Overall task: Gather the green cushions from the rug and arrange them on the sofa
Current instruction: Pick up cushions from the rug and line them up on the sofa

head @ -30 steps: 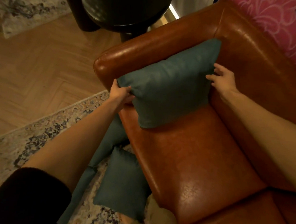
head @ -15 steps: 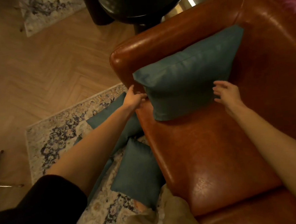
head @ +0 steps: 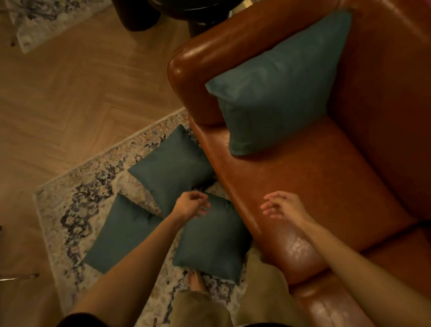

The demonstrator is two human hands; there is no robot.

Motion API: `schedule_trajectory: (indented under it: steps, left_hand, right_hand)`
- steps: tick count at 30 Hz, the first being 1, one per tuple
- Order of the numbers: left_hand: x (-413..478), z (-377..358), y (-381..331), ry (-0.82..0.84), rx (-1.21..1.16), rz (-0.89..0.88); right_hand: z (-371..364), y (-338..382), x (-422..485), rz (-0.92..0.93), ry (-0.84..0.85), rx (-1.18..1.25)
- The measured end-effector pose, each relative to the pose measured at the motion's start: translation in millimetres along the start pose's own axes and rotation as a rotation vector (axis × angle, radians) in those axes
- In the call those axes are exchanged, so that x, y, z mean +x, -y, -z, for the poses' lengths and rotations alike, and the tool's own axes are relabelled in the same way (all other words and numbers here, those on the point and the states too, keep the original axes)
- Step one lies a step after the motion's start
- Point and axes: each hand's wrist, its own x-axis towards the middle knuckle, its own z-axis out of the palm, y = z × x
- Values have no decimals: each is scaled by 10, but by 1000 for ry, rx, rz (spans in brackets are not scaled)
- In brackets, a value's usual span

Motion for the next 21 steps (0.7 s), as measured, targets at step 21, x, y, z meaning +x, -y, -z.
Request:
schedule_trajectory:
  steps: [21]
  left_hand:
    - [-307, 883, 2657, 114, -83, 84]
  right_hand:
    - [-1951, -2308, -526, -195, -267, -13]
